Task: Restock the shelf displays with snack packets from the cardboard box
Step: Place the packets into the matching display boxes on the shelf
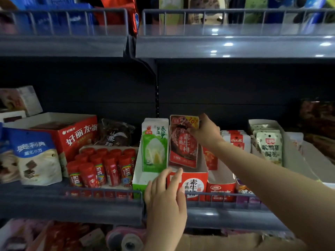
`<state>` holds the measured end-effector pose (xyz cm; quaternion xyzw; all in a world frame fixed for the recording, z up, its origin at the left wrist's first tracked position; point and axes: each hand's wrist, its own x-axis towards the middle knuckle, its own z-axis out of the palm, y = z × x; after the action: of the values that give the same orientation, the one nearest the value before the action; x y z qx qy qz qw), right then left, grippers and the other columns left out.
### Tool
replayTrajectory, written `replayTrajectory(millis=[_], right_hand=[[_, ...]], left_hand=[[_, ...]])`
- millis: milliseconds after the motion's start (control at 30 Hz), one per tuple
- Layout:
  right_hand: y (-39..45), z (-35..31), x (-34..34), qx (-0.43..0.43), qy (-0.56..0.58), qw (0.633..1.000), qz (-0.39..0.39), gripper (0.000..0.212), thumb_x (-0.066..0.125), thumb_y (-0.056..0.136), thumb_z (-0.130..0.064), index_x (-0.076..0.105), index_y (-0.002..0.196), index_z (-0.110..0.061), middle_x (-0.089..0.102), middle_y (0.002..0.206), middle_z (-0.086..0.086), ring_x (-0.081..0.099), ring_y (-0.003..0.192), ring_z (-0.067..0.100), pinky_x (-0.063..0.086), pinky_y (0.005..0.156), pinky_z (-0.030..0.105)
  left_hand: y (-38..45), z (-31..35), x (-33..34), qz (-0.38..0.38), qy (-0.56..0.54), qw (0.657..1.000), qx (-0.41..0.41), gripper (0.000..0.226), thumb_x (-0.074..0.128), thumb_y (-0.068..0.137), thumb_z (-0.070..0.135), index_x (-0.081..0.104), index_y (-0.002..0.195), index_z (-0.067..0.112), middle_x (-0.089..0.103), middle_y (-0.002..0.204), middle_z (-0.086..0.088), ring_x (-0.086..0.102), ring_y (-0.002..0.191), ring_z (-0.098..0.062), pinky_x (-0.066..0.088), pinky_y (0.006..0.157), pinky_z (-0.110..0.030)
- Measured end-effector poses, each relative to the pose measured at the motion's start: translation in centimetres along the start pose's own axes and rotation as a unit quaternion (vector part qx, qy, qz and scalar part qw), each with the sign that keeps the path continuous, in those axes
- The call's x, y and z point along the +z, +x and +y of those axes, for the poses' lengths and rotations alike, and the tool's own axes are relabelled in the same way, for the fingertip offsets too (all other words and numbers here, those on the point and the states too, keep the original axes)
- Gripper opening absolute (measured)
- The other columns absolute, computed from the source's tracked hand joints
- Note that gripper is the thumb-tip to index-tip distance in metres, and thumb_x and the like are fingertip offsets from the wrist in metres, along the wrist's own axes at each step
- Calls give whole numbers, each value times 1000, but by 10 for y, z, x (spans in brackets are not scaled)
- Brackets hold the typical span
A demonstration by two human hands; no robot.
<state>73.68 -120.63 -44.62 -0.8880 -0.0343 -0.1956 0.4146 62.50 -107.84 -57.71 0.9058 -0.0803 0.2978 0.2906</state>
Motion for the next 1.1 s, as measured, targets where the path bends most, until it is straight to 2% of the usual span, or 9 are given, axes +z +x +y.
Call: replayTrajectory(millis=[100,133,200,267,367,500,600,800,1100], right_hand=[[1,4,4,-42,-102,992,-53,40,58,90,-13,40,125,-16,61,105,7,56,81,15,42,57,22],[1,5,4,-48,-127,989,-63,40,59,89,-13,40,125,-18,60,104,7,57,81,15,46,57,23],[2,6,2,-60,-189,978,-63,42,61,88,-17,42,125,-23,57,112,9,57,93,22,52,73,32],[6,8,1,-84,-282,954,-53,45,63,87,-23,44,127,-24,53,124,10,47,116,28,42,94,38],[15,13,2,-113,-379,918,-36,53,66,85,-27,44,133,-24,47,135,7,38,129,28,33,104,38],[23,18,7,-110,-391,914,-11,55,69,83,-28,47,134,-29,40,139,5,38,129,27,37,102,39],[26,23,10,-104,-364,925,2,50,66,85,-23,50,132,-32,40,138,3,42,125,27,46,97,40],[31,25,14,-90,-378,921,0,47,58,91,-20,47,134,-33,42,136,8,43,123,29,46,96,39],[34,26,17,-76,-370,926,7,46,58,91,-22,47,133,-35,38,137,5,41,125,27,44,92,38]], left_hand=[[0,1,-1,1,23,1000,13,43,34,88,39,45,130,42,50,132,13,34,120,-7,29,104,-37],[-1,-1,0,-1,31,999,19,44,34,88,39,44,131,42,50,134,12,33,121,-7,29,107,-34],[-2,-5,2,-11,43,999,27,44,32,90,39,41,133,42,48,137,11,38,125,-8,24,111,-34],[-2,-7,2,-21,66,997,27,45,31,90,39,41,134,42,48,139,11,46,124,-10,24,111,-36],[-3,-8,0,-29,81,996,34,48,33,89,38,41,136,40,47,139,9,42,125,-9,19,106,-36],[-3,-9,2,-27,92,995,41,51,33,89,36,38,140,37,45,141,8,37,125,-8,19,104,-37],[-3,-9,3,-18,96,994,40,51,34,88,36,40,139,36,46,140,6,37,124,-8,19,103,-37],[-3,-9,5,-13,105,993,48,52,35,88,38,40,140,34,47,141,6,37,124,-8,20,103,-36],[-3,-9,5,-14,106,993,47,56,35,86,40,37,141,35,46,141,7,36,124,-7,21,101,-35]])
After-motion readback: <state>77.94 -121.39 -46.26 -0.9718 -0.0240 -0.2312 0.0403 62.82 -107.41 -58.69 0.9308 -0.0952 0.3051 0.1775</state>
